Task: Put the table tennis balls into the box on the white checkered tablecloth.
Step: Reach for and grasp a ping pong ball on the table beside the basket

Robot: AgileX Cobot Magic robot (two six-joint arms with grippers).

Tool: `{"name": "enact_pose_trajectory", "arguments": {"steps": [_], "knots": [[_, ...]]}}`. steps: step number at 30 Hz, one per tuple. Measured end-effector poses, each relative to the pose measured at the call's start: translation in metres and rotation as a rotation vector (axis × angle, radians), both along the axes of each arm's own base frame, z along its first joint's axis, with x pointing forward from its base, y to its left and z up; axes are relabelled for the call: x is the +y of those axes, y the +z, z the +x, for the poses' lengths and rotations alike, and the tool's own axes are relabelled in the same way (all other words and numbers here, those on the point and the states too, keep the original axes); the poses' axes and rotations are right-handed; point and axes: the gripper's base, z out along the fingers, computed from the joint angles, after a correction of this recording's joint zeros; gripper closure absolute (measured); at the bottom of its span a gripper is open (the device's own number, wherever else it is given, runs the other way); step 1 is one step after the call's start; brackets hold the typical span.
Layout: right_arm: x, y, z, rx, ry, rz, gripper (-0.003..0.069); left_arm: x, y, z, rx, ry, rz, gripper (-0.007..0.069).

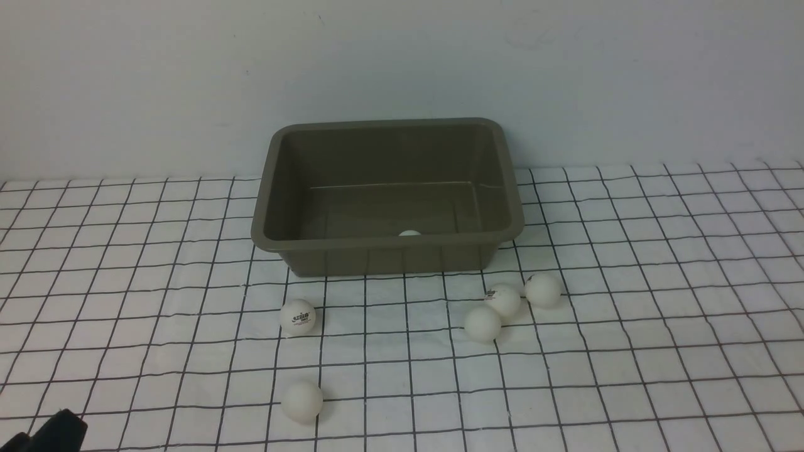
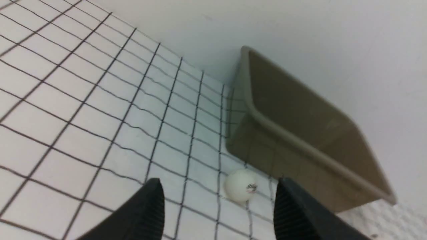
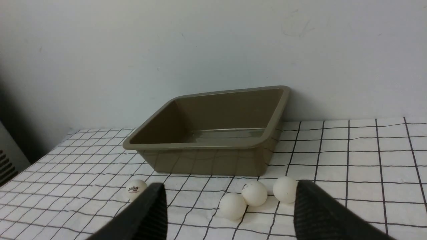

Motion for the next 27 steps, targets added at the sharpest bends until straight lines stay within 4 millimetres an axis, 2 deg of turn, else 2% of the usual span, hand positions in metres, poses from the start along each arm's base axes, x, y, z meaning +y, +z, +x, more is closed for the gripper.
{"name": "enact_pose_trajectory", "arguments": {"steps": [5,11,17,21,27], "knots": [[0.006,-0.001,0.008,0.028,0.054,-0.055,0.0198,0.001,0.005,0.001,-0.05,0.023,-0.098,0.022],[0.01,0.0,0.014,0.025,0.094,-0.12,0.0198,0.001,0.006,0.001,-0.058,0.018,-0.084,0.022],[0.01,0.012,0.019,0.012,0.103,-0.179,0.0198,-0.005,0.007,-0.001,-0.016,-0.059,0.041,0.022],[0.011,0.019,0.023,0.022,0.111,-0.212,0.0198,-0.009,0.025,-0.005,-0.05,-0.114,0.122,0.022],[0.013,0.017,0.029,0.084,0.144,-0.311,0.0198,-0.014,0.037,-0.006,-0.028,-0.175,0.171,0.022]]}}
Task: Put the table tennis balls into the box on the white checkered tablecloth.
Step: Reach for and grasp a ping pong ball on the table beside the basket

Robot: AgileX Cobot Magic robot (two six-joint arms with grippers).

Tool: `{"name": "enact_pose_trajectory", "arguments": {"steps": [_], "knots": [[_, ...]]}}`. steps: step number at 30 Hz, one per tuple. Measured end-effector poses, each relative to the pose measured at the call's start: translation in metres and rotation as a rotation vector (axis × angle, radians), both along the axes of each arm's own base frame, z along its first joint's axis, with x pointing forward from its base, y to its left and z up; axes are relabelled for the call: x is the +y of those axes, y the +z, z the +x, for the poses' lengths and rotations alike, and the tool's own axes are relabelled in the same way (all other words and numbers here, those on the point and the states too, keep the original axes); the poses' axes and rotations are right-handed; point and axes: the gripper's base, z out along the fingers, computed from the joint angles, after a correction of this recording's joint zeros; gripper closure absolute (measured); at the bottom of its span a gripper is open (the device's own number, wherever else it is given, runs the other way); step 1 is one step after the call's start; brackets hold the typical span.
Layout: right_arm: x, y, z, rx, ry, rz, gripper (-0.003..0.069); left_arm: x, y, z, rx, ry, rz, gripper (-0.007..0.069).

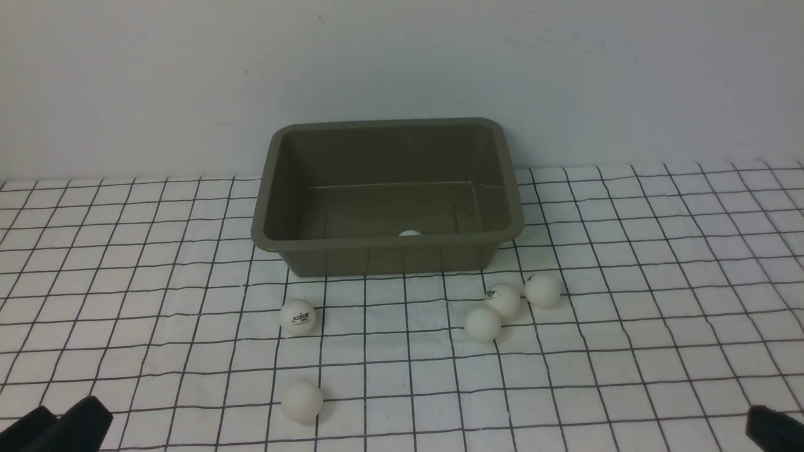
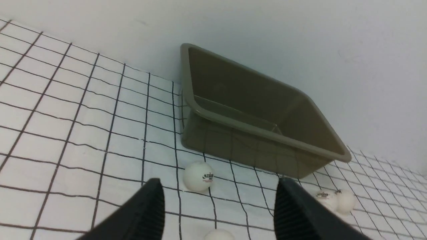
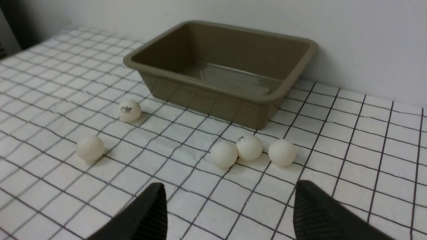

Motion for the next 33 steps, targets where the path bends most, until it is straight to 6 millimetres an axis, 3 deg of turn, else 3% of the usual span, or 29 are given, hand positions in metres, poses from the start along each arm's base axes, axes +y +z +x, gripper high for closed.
{"name": "enact_pose_trajectory", "arguments": {"steps": [3,8,13,22,29,33], "knots": [[0.0,0.0,0.002,0.015,0.008,-0.047,0.0198,-0.003,0.01,-0.001,0.013,-0.035,0.011,0.022],[0.002,0.002,0.017,0.105,0.027,-0.122,0.0198,-0.008,0.05,-0.004,0.005,-0.113,0.133,0.022],[0.006,0.01,0.035,0.169,0.066,-0.184,0.0198,-0.011,0.064,0.0,0.061,-0.195,0.297,0.022],[0.009,0.017,0.055,0.226,0.077,-0.22,0.0198,-0.014,0.053,0.025,0.278,-0.369,0.424,0.022],[0.009,0.017,0.061,0.241,0.076,-0.247,0.0198,-0.023,0.041,0.062,0.431,-0.522,0.288,0.022],[0.009,0.017,0.061,0.241,0.076,-0.247,0.0198,-0.024,0.028,0.084,0.494,-0.604,0.309,0.022]]}}
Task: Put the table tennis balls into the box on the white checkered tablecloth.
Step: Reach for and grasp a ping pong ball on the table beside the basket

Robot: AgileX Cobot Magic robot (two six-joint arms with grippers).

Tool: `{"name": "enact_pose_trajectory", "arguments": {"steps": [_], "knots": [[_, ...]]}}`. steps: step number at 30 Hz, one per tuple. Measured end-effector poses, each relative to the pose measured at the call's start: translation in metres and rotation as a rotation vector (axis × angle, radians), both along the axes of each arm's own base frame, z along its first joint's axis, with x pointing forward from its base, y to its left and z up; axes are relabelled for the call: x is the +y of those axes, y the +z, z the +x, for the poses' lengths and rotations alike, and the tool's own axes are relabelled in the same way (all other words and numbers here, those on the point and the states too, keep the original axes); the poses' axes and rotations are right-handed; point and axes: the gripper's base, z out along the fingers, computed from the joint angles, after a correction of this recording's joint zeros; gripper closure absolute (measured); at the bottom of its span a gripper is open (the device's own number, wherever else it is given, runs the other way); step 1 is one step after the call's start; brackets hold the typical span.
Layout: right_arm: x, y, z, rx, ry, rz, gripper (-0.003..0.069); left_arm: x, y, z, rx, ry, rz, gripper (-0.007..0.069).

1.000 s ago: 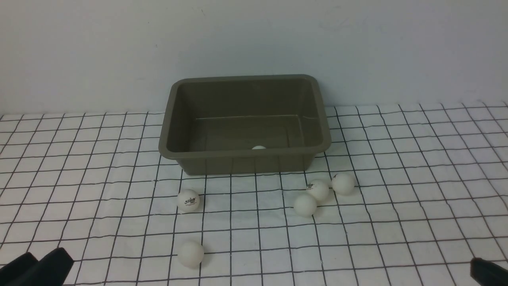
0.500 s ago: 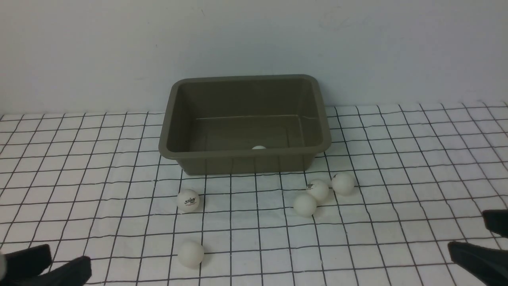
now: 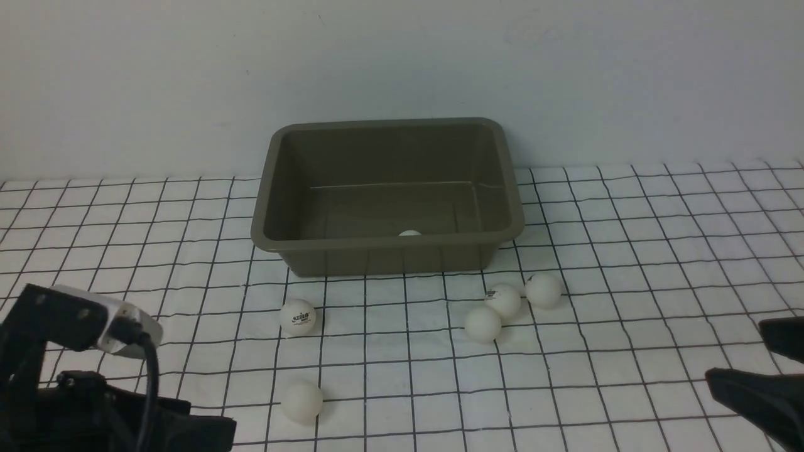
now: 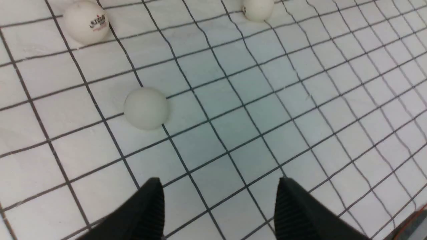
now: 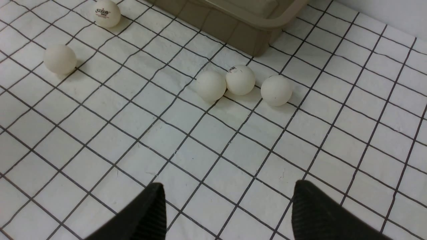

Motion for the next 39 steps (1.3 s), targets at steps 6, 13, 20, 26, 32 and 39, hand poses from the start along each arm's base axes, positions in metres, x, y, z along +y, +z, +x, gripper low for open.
{"name": "enact_pose_trajectory", "arguments": {"steps": [6,13,20,26,32,39], "knots": [[0.0,0.001,0.0,-0.003,-0.001,0.001,0.0198,-0.002,-0.009,0.022,-0.009,-0.02,-0.038,0.022],[0.0,0.001,0.0,-0.001,-0.002,0.006,0.0198,-0.003,-0.011,0.041,-0.015,0.045,-0.126,0.022],[0.001,0.001,0.0,0.002,-0.002,0.019,0.0198,0.004,-0.034,0.063,0.106,0.009,-0.015,0.022],[0.001,0.002,0.0,0.001,0.0,0.021,0.0198,-0.002,-0.036,0.074,0.139,-0.051,0.001,0.0208],[0.001,0.002,0.0,0.0,0.0,0.022,0.0198,-0.025,-0.023,0.075,0.134,-0.178,0.056,0.0186],[0.001,0.002,0.0,0.0,0.0,0.023,0.0198,-0.034,-0.008,0.081,0.213,-0.101,0.227,0.0186]]}}
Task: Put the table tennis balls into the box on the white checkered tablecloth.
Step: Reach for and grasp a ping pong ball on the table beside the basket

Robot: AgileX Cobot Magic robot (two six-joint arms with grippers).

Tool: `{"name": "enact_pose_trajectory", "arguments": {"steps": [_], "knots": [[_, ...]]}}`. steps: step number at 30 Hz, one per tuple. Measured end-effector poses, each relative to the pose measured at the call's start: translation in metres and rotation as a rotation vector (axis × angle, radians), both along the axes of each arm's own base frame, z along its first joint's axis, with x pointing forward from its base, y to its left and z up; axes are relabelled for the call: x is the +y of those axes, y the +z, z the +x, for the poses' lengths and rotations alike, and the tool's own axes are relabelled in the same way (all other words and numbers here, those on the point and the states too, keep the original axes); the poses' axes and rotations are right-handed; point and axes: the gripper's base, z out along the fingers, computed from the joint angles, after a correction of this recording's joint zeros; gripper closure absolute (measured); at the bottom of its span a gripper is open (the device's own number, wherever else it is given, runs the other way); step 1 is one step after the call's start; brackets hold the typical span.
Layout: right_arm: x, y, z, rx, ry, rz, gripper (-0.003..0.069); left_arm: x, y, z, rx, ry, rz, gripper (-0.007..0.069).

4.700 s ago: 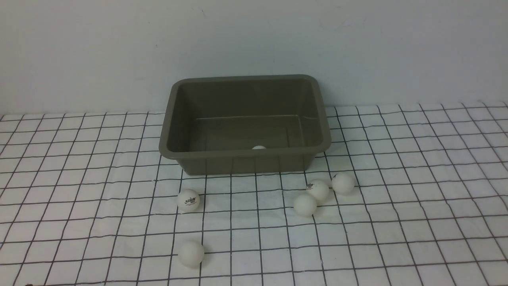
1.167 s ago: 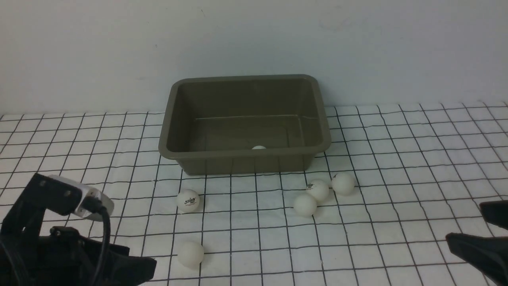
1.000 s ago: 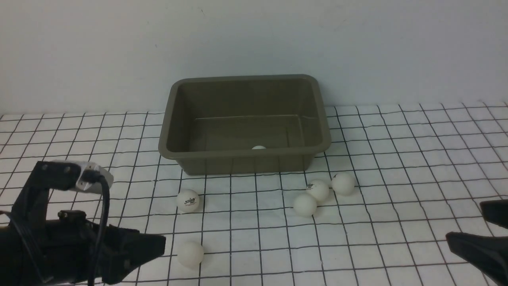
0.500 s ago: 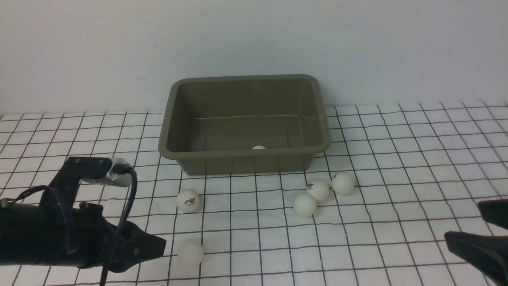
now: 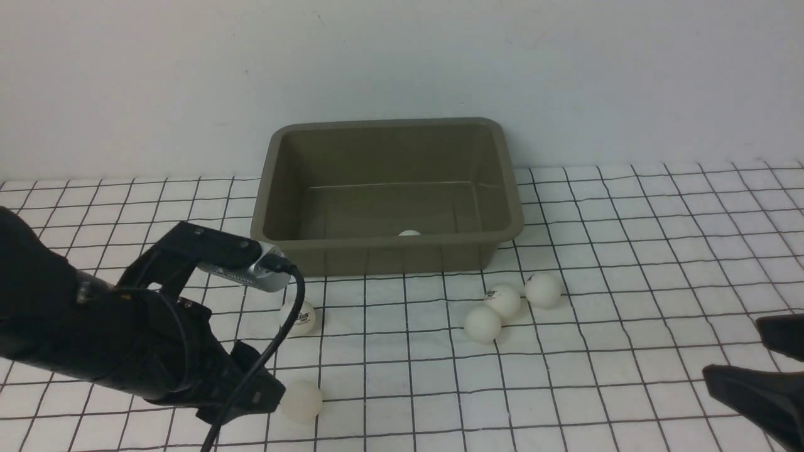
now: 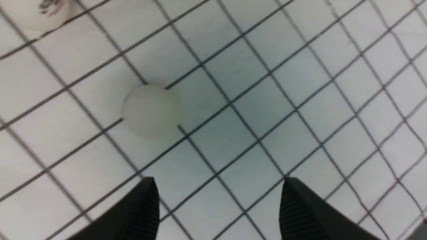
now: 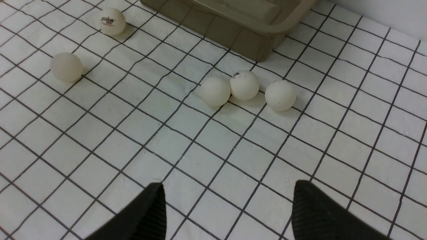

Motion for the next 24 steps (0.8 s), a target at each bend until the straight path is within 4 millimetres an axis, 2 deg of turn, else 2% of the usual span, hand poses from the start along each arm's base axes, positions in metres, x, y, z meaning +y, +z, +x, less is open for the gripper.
{"name": "enact_pose_trajectory", "arguments": {"steps": [4,10,11,17,20,24], "knots": [[0.0,0.0,0.0,-0.001,0.0,0.0,0.0198,0.004,0.001,0.006,0.009,0.079,0.044,0.0186],[0.0,0.0,0.0,-0.001,-0.001,0.0,0.0198,-0.003,-0.007,0.026,0.069,0.108,0.019,0.0186],[0.0,0.0,0.0,-0.002,-0.001,0.0,0.0198,-0.005,-0.013,0.033,0.095,0.112,0.019,0.0186],[0.0,0.0,0.001,-0.007,-0.004,0.001,0.0198,-0.008,-0.034,0.042,0.169,0.12,0.027,0.0186],[0.0,0.001,0.001,-0.018,-0.01,0.003,0.0198,-0.02,-0.052,0.048,0.2,0.105,0.038,0.0186],[-0.001,0.002,0.002,-0.024,-0.014,0.005,0.0198,-0.033,-0.06,0.05,0.185,0.08,0.048,0.0186]]}}
